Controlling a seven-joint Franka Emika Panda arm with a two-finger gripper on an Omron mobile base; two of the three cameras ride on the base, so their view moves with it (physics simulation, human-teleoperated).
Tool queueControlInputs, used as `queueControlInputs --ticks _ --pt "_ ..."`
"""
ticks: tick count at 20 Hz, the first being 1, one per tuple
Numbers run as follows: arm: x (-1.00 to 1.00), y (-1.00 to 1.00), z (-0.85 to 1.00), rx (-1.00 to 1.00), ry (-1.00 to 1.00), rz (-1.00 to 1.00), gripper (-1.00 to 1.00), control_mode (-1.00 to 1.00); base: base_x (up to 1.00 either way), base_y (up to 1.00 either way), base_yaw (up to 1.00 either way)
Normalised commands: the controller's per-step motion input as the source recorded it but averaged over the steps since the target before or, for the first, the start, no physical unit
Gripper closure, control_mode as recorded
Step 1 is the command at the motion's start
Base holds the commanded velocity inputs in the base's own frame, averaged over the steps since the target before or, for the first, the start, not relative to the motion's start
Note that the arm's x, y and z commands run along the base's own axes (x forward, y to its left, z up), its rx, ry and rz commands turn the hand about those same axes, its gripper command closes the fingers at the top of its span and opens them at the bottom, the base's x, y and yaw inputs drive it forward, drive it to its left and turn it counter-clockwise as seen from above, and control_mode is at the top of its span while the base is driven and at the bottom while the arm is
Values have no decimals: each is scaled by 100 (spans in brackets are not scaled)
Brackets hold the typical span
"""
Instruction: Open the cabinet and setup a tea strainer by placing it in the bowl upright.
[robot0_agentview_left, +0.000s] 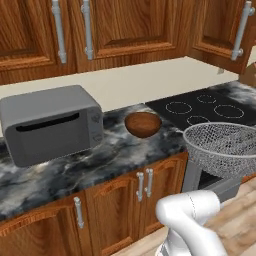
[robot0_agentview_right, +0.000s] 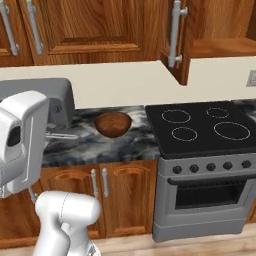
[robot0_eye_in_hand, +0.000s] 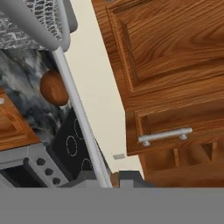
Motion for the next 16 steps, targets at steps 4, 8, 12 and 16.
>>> queueControlInputs --ticks 4,8,12,16 --pt "0 0 0 0 0 0 100 100 20 4 -28" --pt "0 0 0 0 0 0 100 100 55 10 -25" --pt "0 0 0 0 0 0 100 100 73 28 -27" --pt "0 0 0 0 0 0 100 100 76 42 -23"
